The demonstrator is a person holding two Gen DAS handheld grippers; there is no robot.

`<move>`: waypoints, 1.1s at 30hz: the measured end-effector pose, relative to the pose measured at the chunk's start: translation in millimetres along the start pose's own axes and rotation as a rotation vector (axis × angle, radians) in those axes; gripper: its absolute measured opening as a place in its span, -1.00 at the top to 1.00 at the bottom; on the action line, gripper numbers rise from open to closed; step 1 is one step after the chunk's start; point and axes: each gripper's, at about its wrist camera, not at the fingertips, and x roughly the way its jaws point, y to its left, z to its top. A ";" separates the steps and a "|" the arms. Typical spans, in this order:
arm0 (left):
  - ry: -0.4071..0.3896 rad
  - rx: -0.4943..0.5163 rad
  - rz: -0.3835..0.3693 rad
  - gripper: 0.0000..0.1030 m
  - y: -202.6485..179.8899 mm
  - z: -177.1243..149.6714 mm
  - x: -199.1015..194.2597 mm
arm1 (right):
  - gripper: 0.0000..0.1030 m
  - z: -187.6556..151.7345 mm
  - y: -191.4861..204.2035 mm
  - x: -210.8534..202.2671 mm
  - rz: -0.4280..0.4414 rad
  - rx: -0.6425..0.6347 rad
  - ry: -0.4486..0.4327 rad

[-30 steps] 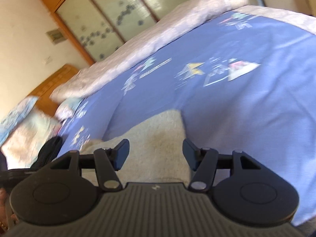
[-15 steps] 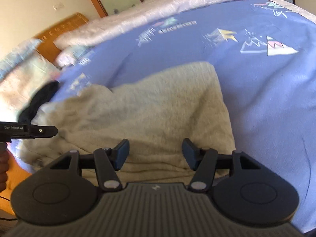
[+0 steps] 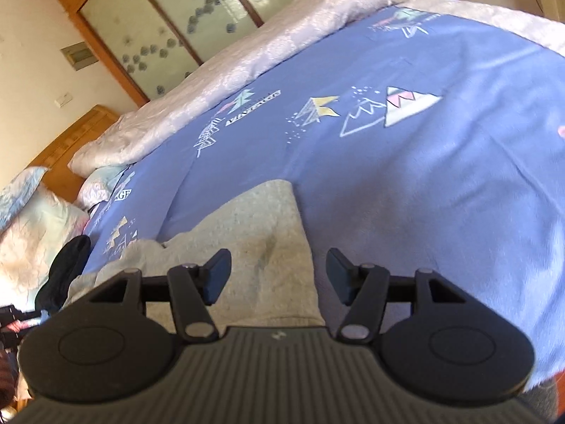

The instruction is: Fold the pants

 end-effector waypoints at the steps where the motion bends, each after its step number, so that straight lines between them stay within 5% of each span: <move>1: 0.012 -0.009 -0.019 0.10 1.2 -1.6 1.0 | -0.20 -0.3 -0.3 1.4 -0.003 0.006 0.003; 9: 0.082 0.050 -0.218 0.10 -44.3 -15.1 7.9 | -0.19 -13.7 -24.1 18.9 0.032 0.181 0.102; 11: 0.108 0.100 -0.281 0.10 -71.2 -18.8 10.8 | 0.43 -16.7 -19.6 20.1 0.066 0.180 0.134; 12: 0.118 0.124 -0.310 0.10 -85.3 -20.4 12.7 | 0.70 -16.4 -12.8 18.9 0.071 0.164 0.147; 17: 0.179 0.292 -0.465 -0.18 -175.3 -30.5 15.5 | 0.70 -6.8 46.7 -4.0 0.190 -0.013 0.083; 20: 0.214 0.425 -0.546 -0.73 -230.1 -42.8 17.2 | 0.70 -11.8 91.7 -8.5 0.244 -0.165 0.079; 24: 0.260 0.567 -0.536 -0.77 -283.9 -61.0 33.2 | 0.70 -29.4 135.4 -5.3 0.250 -0.359 0.083; 26: 0.287 0.611 -0.498 -0.50 -296.9 -70.0 44.1 | 0.70 -34.7 146.9 -3.8 0.255 -0.406 0.086; 28: 0.355 0.630 -0.454 0.86 -302.0 -76.3 59.1 | 0.70 -36.4 152.6 -3.8 0.273 -0.411 0.091; 32: 0.369 0.563 -0.460 0.84 -281.4 -64.8 61.4 | 0.57 -38.0 156.8 -4.9 0.266 -0.435 0.081; 33: 0.366 0.542 -0.469 0.84 -274.7 -59.9 59.2 | 0.24 -39.6 155.7 -5.8 0.273 -0.437 0.072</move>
